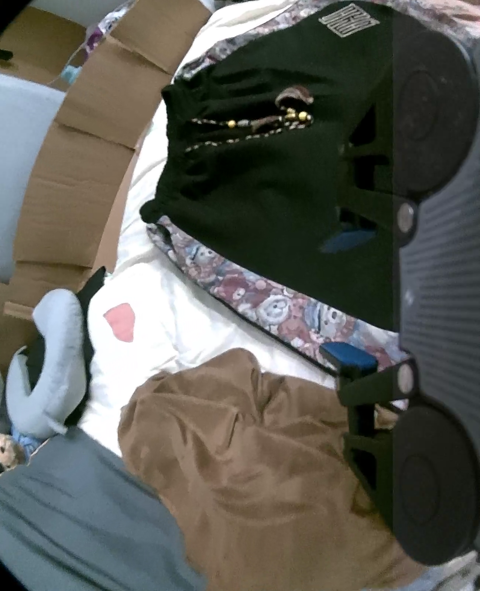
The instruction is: Fold clothes
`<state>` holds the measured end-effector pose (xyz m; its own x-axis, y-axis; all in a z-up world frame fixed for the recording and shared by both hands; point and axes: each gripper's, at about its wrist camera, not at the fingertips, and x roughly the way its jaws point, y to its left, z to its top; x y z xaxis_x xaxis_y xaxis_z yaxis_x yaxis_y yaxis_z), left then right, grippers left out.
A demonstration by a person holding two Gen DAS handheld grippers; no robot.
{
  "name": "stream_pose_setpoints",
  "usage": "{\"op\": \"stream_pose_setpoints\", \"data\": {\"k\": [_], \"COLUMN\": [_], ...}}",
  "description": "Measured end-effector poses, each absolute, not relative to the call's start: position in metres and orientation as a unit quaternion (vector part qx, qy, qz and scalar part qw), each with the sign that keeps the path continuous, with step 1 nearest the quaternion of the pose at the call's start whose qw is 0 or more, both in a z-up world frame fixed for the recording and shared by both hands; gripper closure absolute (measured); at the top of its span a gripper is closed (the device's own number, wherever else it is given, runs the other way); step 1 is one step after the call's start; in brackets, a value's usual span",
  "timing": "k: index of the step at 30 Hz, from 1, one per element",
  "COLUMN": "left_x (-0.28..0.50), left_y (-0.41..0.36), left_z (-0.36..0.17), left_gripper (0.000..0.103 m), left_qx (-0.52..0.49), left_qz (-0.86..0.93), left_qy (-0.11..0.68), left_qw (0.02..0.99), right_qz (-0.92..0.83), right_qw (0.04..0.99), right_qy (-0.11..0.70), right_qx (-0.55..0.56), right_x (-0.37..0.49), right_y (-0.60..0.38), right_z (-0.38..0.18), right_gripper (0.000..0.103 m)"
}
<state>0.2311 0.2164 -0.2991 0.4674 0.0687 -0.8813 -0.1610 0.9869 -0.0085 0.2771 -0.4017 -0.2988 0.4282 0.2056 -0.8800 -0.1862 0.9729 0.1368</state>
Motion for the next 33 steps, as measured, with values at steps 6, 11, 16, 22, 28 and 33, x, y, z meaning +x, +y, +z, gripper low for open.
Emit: {"op": "stream_pose_setpoints", "data": {"k": [6,11,16,22,28,33], "left_x": [0.253,0.268,0.275,0.277,0.279,0.284], "left_y": [0.219,0.226,0.23,0.237,0.249,0.252], "left_z": [-0.338,-0.361,-0.373,-0.383,-0.391,-0.397], "left_gripper": [0.049,0.049,0.049,0.049,0.049,0.051], "left_qx": [-0.041,-0.039,-0.04,-0.037,-0.039,-0.037], "left_qz": [0.065,0.062,0.052,0.039,0.045,0.049], "left_qy": [0.506,0.498,0.487,0.481,0.479,0.479], "left_qw": [0.859,0.864,0.871,0.875,0.876,0.876], "right_qz": [0.11,0.105,0.115,0.13,0.117,0.092], "right_qw": [0.847,0.843,0.844,0.843,0.846,0.846], "right_qy": [0.52,0.526,0.523,0.519,0.517,0.522], "right_qx": [-0.021,-0.033,-0.042,-0.056,-0.056,-0.055], "right_x": [0.284,0.295,0.299,0.304,0.305,0.308], "right_y": [-0.38,-0.372,-0.367,-0.358,-0.362,-0.366], "right_z": [-0.349,-0.385,-0.404,-0.416,-0.416,-0.424], "right_gripper": [0.057,0.057,0.057,0.088,0.102,0.103]}}
